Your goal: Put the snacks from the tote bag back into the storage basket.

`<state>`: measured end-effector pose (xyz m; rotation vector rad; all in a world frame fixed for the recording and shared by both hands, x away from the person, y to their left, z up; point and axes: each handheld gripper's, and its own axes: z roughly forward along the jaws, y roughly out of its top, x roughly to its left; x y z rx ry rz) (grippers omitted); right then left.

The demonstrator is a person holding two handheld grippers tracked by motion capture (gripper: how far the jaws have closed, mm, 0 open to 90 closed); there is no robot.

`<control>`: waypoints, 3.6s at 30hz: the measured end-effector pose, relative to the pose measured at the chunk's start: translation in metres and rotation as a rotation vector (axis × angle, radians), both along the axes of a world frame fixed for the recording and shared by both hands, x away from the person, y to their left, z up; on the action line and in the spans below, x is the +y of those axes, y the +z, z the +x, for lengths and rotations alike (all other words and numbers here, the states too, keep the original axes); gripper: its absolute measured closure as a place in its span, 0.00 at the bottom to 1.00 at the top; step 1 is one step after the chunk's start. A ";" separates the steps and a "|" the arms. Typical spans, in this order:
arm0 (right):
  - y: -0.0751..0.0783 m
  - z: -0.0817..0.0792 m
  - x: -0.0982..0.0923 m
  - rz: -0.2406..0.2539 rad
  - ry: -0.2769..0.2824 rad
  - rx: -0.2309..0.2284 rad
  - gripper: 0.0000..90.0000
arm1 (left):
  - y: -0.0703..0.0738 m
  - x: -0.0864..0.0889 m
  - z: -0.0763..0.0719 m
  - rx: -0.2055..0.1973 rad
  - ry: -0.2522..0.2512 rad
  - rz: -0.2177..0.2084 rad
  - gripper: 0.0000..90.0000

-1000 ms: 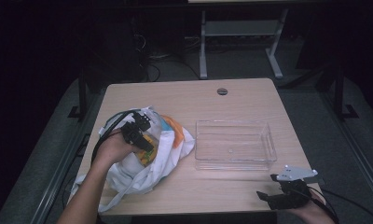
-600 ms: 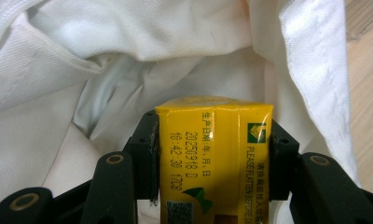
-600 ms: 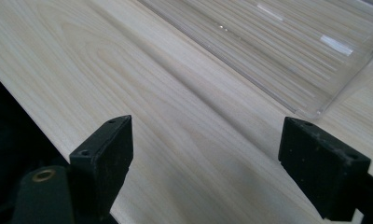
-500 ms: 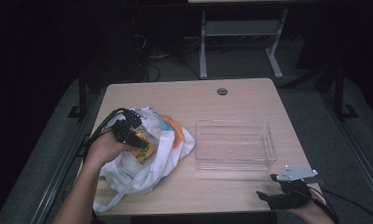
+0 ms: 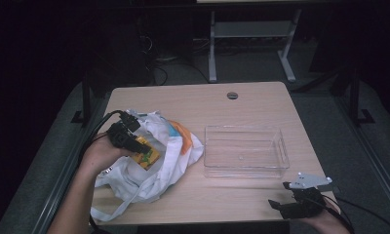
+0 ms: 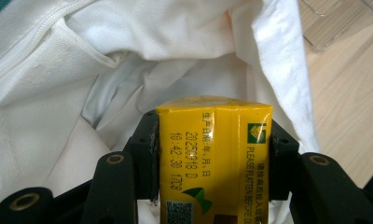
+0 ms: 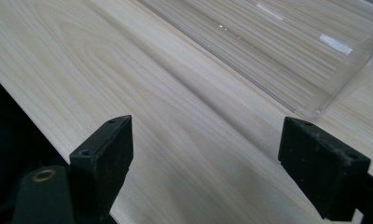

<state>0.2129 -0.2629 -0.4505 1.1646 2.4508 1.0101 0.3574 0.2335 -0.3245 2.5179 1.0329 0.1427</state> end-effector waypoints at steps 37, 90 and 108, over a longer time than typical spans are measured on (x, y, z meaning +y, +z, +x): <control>-0.001 0.000 0.001 -0.002 0.006 0.006 0.20 | 0.058 -0.004 -0.023 -0.112 -0.099 -0.168 0.56; 0.000 -0.001 0.002 0.000 0.019 0.005 0.20 | 0.065 -0.143 -0.003 -0.115 -0.440 -0.134 0.56; 0.000 -0.001 0.001 0.002 0.022 0.003 0.20 | 0.047 -0.184 0.009 -0.100 -0.569 -0.057 0.56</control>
